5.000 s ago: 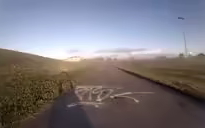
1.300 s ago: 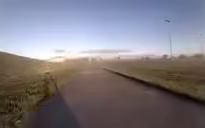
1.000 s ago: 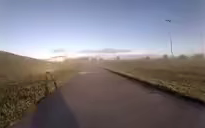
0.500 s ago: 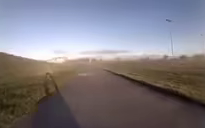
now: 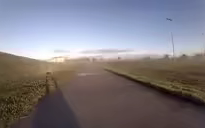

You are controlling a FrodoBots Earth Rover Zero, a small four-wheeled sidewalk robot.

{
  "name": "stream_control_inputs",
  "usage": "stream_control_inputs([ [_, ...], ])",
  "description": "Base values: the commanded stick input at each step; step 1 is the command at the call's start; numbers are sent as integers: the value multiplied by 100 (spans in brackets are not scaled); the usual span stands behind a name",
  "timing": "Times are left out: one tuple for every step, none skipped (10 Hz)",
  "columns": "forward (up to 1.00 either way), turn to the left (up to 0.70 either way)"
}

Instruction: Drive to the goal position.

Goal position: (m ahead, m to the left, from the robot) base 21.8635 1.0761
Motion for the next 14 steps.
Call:
stream_control_inputs([
  [70, 0],
  [70, 0],
  [70, 0],
  [70, 0],
  [70, 0],
  [70, 0],
  [70, 0],
  [70, 0],
  [70, 0],
  [70, 0],
  [70, 0],
  [70, 0],
  [70, 0],
  [70, 0],
])
